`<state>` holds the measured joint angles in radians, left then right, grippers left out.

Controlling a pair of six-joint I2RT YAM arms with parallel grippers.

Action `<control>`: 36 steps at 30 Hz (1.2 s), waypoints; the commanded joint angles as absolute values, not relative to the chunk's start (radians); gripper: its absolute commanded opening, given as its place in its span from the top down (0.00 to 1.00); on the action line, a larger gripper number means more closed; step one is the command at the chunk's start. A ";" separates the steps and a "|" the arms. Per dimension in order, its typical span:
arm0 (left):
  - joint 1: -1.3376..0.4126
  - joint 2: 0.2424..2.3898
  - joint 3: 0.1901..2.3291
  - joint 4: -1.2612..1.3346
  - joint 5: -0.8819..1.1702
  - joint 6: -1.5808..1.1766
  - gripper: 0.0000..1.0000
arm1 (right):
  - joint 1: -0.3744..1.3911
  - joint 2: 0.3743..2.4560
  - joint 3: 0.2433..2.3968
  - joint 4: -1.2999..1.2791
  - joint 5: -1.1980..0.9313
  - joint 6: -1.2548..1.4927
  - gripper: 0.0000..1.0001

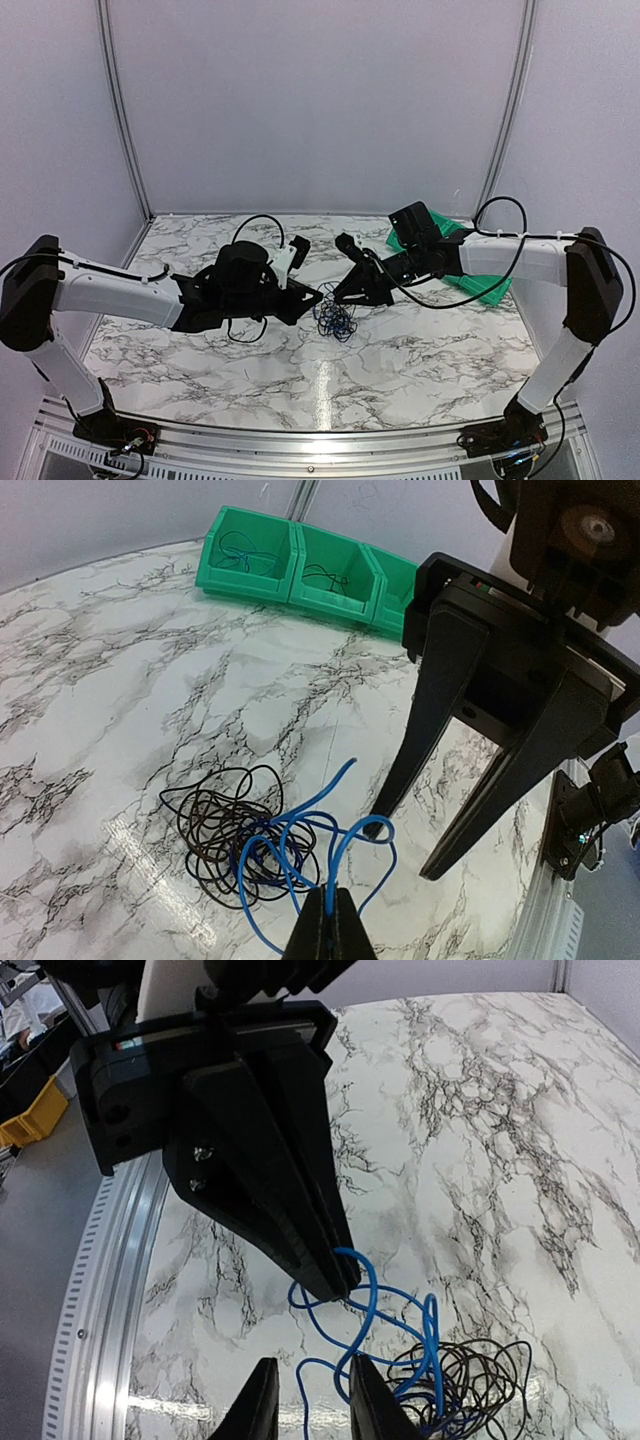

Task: Untangle the cables

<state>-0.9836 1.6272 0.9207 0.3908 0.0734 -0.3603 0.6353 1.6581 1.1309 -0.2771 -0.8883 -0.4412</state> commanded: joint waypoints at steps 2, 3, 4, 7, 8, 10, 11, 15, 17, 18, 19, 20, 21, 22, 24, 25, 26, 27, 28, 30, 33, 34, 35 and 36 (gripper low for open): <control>-0.989 1.643 0.951 0.438 0.091 -0.377 0.99 | 0.645 1.665 1.166 -0.215 -0.883 -0.389 0.78; -0.989 1.644 0.951 0.441 0.092 -0.378 0.99 | 0.645 1.668 1.167 -0.213 -0.881 -0.386 0.77; -0.989 1.646 0.952 0.444 0.092 -0.379 0.99 | 0.645 1.673 1.167 -0.212 -0.879 -0.381 0.78; -0.990 1.650 0.957 0.448 0.094 -0.381 0.99 | 0.645 1.692 1.173 -0.217 -0.878 -0.377 0.81; -0.991 1.652 0.958 0.450 0.094 -0.381 0.98 | 0.645 1.695 1.176 -0.220 -0.879 -0.377 0.83; -0.990 1.657 0.961 0.453 0.093 -0.382 0.98 | 0.645 1.700 1.178 -0.223 -0.884 -0.375 0.90; -0.990 1.658 0.963 0.455 0.091 -0.382 0.98 | 0.645 1.700 1.178 -0.224 -0.888 -0.376 0.93; -0.991 1.675 0.970 0.464 0.082 -0.387 0.88 | 0.645 1.698 1.176 -0.230 -0.910 -0.380 1.00; -0.990 1.683 0.977 0.467 0.059 -0.395 0.74 | 0.644 1.697 1.175 -0.232 -0.925 -0.383 1.00; -0.990 1.685 0.980 0.467 0.035 -0.398 0.70 | 0.645 1.697 1.175 -0.234 -0.930 -0.383 1.00; -0.990 1.688 0.983 0.470 0.013 -0.403 0.68 | 0.645 1.698 1.175 -0.235 -0.936 -0.382 1.00; -0.990 1.690 0.986 0.471 -0.018 -0.402 0.68 | 0.645 1.698 1.176 -0.237 -0.943 -0.383 1.00; -0.989 1.694 0.989 0.473 -0.047 -0.404 0.69 | 0.645 1.699 1.176 -0.240 -0.954 -0.383 1.00; -0.989 1.699 0.993 0.472 -0.073 -0.407 0.70 | 0.645 1.700 1.177 -0.243 -0.963 -0.384 1.00; -0.988 1.706 0.997 0.474 -0.116 -0.417 0.74 | 0.645 1.698 1.180 -0.248 -0.977 -0.385 1.00; -0.988 1.714 1.000 0.479 -0.126 -0.419 0.76 | 0.646 1.697 1.180 -0.250 -0.984 -0.385 1.00; -0.988 1.722 1.003 0.483 -0.133 -0.419 0.77 | 0.645 1.695 1.180 -0.251 -0.991 -0.385 1.00; -0.988 1.734 1.007 0.487 -0.137 -0.419 0.77 | 0.645 1.693 1.180 -0.252 -1.003 -0.386 1.00; -0.989 1.747 1.009 0.494 -0.144 -0.419 0.78 | 0.645 1.690 1.179 -0.254 -1.016 -0.388 1.00; -0.988 1.779 1.010 0.507 -0.165 -0.424 0.81 | 0.643 1.685 1.186 -0.269 -1.053 -0.398 1.00; -0.984 1.836 1.000 0.534 -0.211 -0.432 0.84 | 0.633 1.672 1.206 -0.310 -1.143 -0.412 1.00; -0.981 1.855 0.997 0.541 -0.219 -0.439 0.84 | 0.628 1.663 1.215 -0.325 -1.172 -0.414 1.00; -0.977 1.874 0.991 0.549 -0.222 -0.448 0.85 | 0.621 1.649 1.224 -0.339 -1.199 -0.413 1.00; -0.971 1.888 0.986 0.556 -0.222 -0.459 0.85 | 0.617 1.633 1.235 -0.352 -1.221 -0.413 1.00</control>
<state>-0.9867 1.8278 0.9863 0.5045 -0.1638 -0.4294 0.6319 1.6981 1.1664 -0.2855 -1.0733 -0.3962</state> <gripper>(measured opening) 0.152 0.022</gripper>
